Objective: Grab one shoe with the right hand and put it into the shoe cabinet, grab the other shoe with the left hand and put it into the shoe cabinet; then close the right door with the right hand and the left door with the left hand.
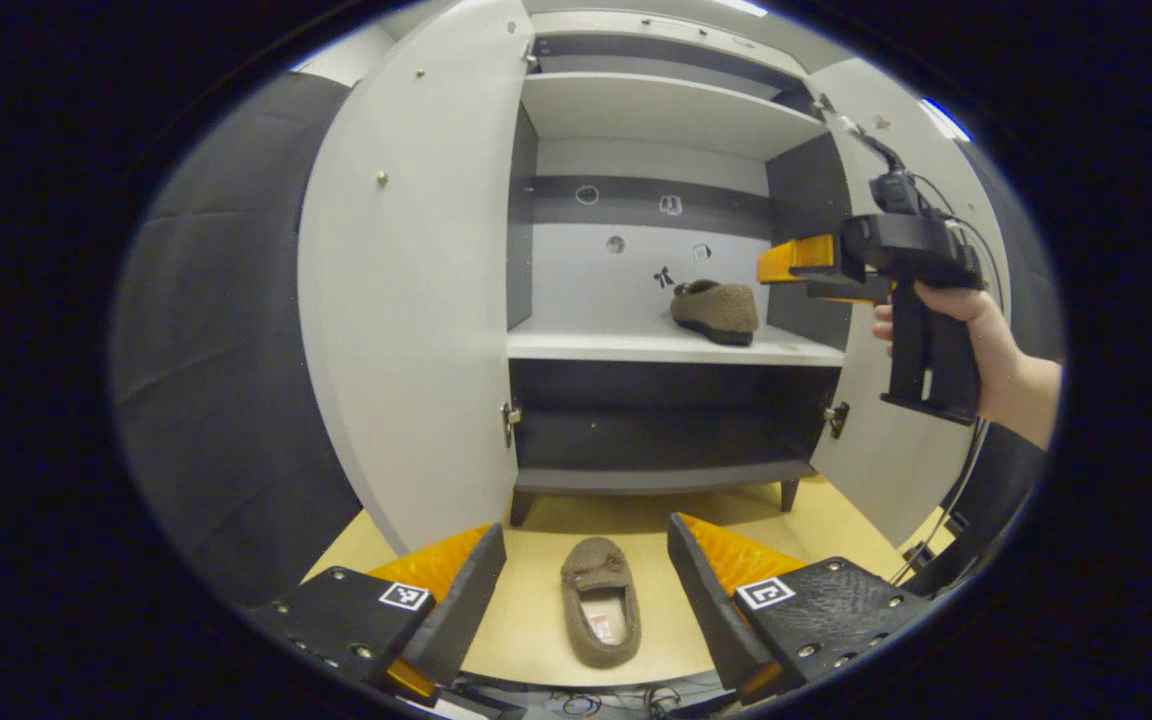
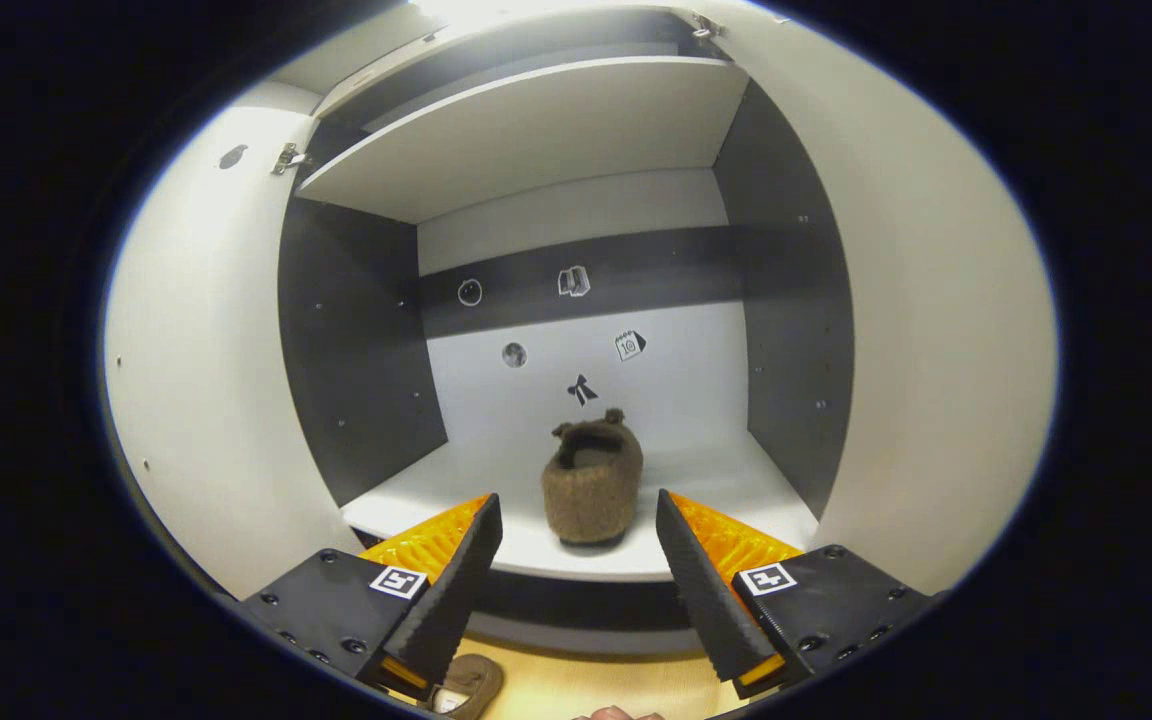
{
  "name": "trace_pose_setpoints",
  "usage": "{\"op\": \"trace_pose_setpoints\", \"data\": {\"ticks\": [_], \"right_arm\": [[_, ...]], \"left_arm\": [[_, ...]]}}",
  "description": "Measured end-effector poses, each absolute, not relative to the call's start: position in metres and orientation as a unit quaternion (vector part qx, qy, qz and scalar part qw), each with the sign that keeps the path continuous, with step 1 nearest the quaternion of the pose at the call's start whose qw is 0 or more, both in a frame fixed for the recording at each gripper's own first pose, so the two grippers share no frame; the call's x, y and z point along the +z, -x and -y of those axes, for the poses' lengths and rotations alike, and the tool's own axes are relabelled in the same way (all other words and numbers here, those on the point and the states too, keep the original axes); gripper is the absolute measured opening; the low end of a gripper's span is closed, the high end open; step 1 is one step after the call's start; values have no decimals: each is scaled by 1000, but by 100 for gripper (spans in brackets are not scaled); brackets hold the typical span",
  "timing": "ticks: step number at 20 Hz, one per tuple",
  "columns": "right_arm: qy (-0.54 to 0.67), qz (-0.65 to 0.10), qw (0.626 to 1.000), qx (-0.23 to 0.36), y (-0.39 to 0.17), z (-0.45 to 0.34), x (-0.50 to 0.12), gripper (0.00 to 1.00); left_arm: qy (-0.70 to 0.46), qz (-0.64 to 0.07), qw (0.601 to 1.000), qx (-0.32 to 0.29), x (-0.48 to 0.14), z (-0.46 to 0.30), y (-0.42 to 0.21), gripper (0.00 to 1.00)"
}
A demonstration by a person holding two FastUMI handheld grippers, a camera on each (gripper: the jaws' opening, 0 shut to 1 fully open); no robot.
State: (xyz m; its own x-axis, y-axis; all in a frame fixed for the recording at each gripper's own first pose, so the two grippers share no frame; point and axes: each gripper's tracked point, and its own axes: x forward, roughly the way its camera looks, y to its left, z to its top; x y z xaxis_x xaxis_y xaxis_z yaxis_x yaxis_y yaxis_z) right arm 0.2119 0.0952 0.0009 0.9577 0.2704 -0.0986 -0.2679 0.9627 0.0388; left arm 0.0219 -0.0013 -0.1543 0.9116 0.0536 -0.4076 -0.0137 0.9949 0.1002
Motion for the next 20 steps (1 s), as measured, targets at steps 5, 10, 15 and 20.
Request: {"op": "trace_pose_setpoints", "data": {"ticks": [5,10,15,20], "right_arm": [[-28,-76,987,140,-153,-87,-34,98],[-49,-99,986,121,-100,-72,-63,98],[-36,-84,992,83,-46,-46,-72,98],[-34,-100,994,17,13,5,-88,93]], "left_arm": [[-73,-275,959,4,-208,-1,-28,95],[-91,-347,934,-13,-274,-16,-31,95],[-124,-391,911,-29,-332,-22,-44,100],[-122,-395,910,-36,-354,-24,-72,100]]}}
